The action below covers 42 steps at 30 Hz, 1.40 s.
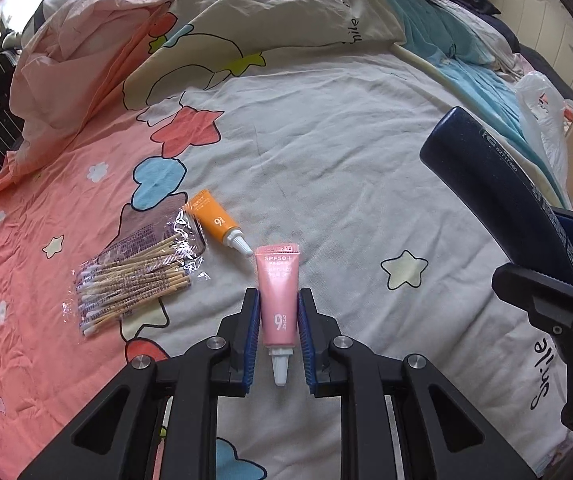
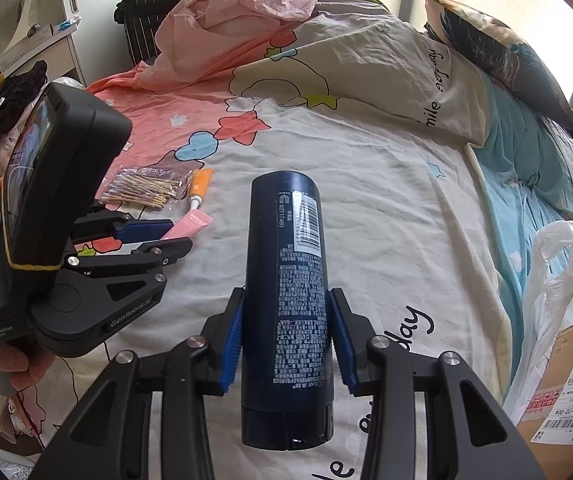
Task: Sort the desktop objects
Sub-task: 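Close the left tool around the pink tube and lift it, then carry the pink tube in the left tool and navy bottle in the right tool to the cardboard box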
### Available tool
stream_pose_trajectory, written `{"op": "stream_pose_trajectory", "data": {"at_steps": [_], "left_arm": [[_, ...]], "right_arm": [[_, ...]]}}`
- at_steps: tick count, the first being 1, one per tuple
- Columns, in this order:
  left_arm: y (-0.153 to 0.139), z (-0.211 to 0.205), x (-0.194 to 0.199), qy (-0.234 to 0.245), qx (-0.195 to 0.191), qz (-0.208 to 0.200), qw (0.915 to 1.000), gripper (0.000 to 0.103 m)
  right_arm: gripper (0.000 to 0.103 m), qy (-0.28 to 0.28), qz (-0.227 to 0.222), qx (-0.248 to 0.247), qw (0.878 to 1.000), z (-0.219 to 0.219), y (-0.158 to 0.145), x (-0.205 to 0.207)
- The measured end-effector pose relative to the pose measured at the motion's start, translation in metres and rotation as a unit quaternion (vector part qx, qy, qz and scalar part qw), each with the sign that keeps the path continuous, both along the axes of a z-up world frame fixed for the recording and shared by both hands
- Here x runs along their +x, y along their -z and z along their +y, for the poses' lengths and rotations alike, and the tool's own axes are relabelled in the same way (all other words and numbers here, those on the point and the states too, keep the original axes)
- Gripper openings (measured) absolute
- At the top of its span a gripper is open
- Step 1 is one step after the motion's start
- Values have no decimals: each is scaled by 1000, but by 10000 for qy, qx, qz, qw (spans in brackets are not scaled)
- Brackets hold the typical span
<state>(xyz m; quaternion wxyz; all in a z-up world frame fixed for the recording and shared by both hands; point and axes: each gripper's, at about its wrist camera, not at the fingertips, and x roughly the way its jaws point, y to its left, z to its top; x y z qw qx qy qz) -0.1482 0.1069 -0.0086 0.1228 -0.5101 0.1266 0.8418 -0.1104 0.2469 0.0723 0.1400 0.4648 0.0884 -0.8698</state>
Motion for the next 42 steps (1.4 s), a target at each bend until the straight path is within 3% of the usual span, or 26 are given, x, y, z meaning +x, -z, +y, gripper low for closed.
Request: {"op": "stream_pose_trajectory", "data": {"at_steps": [27, 42], "left_arm": [[-99, 33, 97, 536, 48, 926, 9942, 19], [-137, 78, 141, 925, 163, 1324, 9867, 19]], "right_arm": [[38, 96, 625, 85, 9980, 11, -65, 82], [38, 523, 960, 59, 9940, 57, -100, 124]]}}
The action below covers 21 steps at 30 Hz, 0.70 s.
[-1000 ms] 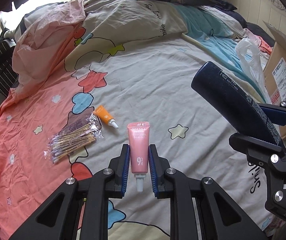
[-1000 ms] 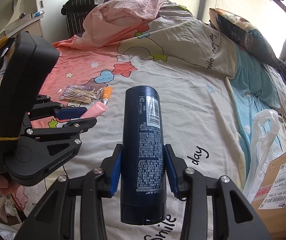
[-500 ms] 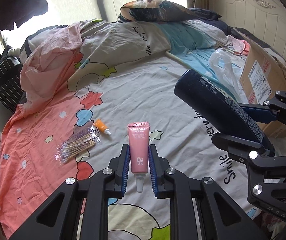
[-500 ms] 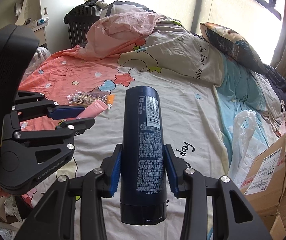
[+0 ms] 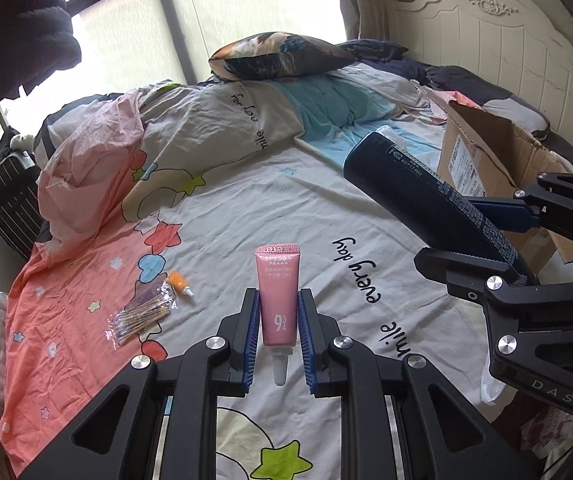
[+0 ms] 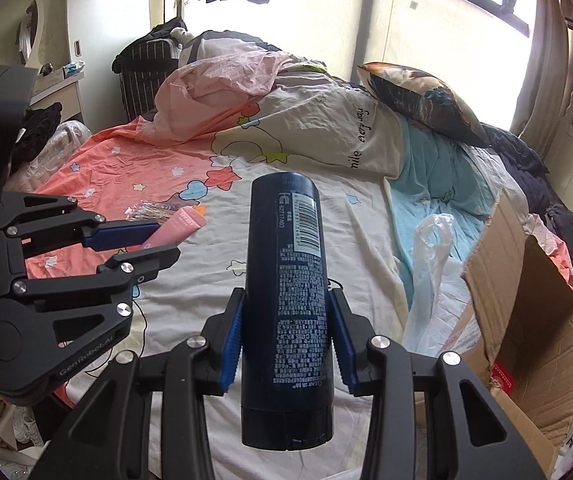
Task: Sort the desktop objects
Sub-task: 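Carry the pink tube in the left tool and navy bottle in the right tool to the cardboard box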
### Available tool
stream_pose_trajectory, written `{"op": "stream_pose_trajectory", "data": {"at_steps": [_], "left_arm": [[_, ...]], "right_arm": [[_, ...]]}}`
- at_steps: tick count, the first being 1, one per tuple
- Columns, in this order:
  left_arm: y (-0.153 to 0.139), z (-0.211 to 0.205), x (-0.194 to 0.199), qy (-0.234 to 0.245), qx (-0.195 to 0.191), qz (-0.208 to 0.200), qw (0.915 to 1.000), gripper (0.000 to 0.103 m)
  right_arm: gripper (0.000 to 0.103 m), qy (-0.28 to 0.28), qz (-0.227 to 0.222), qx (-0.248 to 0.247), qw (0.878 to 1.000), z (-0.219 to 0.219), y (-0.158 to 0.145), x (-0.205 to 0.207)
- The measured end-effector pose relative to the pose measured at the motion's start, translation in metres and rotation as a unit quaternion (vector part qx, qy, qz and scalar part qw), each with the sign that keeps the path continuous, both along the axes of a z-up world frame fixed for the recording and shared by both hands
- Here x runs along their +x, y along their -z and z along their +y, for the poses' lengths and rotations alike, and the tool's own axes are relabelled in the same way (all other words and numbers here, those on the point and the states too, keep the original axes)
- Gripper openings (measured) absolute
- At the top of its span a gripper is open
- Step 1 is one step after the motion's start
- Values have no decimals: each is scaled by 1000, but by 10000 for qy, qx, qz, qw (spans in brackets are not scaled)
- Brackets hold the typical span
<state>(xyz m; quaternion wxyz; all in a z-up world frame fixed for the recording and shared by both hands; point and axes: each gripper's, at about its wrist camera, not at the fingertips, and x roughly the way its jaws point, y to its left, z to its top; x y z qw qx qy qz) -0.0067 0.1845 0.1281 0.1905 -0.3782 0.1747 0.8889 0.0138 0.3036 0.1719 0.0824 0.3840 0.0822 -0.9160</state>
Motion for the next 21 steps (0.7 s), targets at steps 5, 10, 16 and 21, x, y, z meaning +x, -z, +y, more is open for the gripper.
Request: {"op": "stream_pose_trajectory", "data": {"at_steps": [5, 10, 16, 21], "left_arm": [[-5, 20, 8, 197, 76, 21, 9998, 19], [-7, 43, 11, 432, 151, -23, 9990, 19], [-13, 71, 20, 731, 210, 54, 9971, 19], [-18, 90, 25, 917, 251, 108, 9954, 19]], "right_arm": [[38, 189, 57, 28, 9998, 19, -7, 11], [38, 385, 118, 28, 9992, 39, -14, 19], [38, 656, 125, 56, 9978, 65, -15, 27], [38, 863, 142, 59, 9962, 86, -17, 32]]}}
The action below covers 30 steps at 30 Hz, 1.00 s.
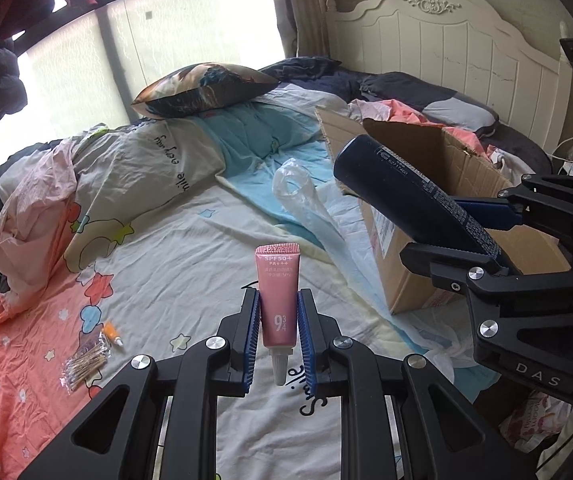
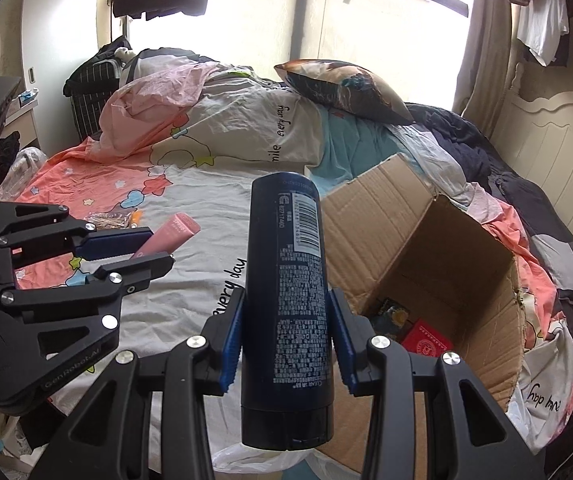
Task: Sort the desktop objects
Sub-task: 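Carry the pink tube in the left tool and navy bottle in the right tool to the cardboard box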
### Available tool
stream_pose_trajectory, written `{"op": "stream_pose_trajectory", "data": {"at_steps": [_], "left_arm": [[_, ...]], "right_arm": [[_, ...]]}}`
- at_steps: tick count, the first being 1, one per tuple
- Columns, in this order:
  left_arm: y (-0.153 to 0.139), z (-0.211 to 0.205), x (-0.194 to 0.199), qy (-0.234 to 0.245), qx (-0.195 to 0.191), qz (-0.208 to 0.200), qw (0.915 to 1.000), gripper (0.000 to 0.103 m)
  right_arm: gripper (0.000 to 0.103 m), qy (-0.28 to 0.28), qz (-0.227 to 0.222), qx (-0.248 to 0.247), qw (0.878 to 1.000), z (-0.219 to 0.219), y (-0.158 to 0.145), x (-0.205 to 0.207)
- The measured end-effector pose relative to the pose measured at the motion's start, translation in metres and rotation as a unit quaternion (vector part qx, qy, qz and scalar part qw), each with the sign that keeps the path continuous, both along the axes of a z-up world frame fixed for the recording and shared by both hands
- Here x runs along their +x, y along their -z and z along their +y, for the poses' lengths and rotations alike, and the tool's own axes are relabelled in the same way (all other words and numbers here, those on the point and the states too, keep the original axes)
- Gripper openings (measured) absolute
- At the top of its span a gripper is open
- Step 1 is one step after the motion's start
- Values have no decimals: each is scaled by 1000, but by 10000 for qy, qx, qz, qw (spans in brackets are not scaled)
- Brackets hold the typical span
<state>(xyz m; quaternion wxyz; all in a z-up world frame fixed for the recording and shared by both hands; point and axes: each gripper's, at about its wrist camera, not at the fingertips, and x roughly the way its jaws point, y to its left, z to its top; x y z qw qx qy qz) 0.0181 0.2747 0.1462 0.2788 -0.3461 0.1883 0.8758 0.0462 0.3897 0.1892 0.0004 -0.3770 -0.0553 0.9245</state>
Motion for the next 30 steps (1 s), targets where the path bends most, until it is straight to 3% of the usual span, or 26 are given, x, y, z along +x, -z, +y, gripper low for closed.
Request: {"op": "stream_pose_trajectory", "data": {"at_steps": [11, 30], "left_arm": [[-10, 49, 14, 497, -16, 142, 9987, 19], [-13, 126, 46, 1230, -146, 217, 9921, 19]], "right_arm": [[38, 348, 105, -6, 9993, 37, -10, 12], [38, 1022, 29, -89, 9947, 103, -2, 27]]}}
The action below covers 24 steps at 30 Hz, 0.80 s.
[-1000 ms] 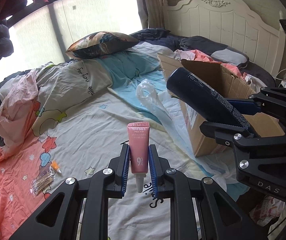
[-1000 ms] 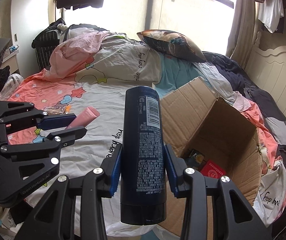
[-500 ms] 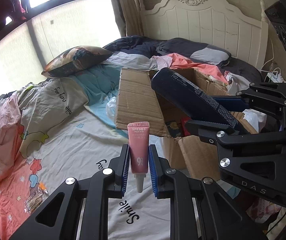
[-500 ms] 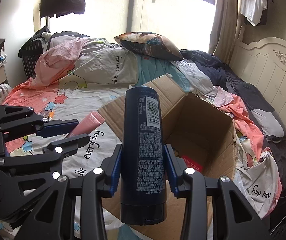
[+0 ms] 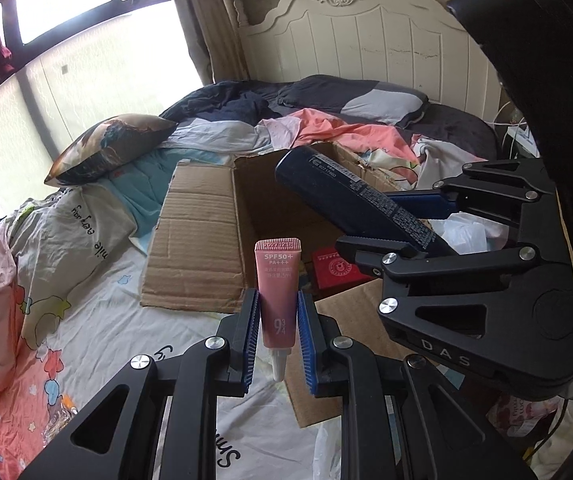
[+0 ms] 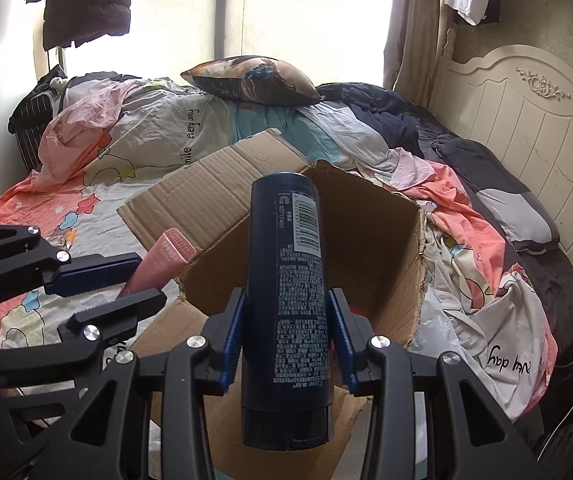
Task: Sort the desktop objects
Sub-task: 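Carry the pink tube in the left tool and navy bottle in the right tool to the cardboard box, then open the left tool to drop the pink tube while the right tool releases the navy bottle into the box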
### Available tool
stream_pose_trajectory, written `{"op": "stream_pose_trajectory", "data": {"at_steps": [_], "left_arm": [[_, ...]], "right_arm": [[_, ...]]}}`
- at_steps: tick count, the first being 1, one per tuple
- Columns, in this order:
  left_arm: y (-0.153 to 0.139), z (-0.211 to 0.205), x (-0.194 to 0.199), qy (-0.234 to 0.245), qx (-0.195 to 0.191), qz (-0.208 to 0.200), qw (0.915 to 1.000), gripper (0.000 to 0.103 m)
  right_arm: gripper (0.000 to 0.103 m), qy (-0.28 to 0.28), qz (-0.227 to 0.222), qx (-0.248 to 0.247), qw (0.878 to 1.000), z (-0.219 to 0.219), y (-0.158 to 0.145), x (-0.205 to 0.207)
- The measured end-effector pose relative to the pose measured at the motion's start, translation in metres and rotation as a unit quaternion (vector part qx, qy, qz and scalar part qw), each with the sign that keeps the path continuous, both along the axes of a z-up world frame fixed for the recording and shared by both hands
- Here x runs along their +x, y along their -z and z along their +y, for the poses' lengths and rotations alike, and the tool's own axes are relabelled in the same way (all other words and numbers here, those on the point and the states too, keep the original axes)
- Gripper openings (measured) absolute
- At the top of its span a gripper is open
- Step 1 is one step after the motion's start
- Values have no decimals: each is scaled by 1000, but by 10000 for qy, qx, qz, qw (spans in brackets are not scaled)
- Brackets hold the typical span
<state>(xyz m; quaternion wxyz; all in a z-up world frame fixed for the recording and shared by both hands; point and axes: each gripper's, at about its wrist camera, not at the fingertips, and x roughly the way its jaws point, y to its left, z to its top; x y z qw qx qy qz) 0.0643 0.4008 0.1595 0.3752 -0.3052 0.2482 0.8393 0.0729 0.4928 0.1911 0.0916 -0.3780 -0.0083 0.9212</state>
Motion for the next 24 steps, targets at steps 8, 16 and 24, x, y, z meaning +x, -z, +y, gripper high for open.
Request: {"op": "stream_pose_trajectory", "data": {"at_steps": [8, 16, 24], "left_arm": [[3, 20, -4, 119, -8, -75, 9999, 19], [6, 30, -10, 154, -5, -137, 9998, 19], [8, 37, -20, 127, 3, -259, 9996, 19]], "right_arm": [[38, 196, -37, 19, 9998, 20, 1, 2], [38, 281, -66, 16, 9996, 30, 4, 1], [38, 315, -105, 7, 9994, 34, 9, -1]]}}
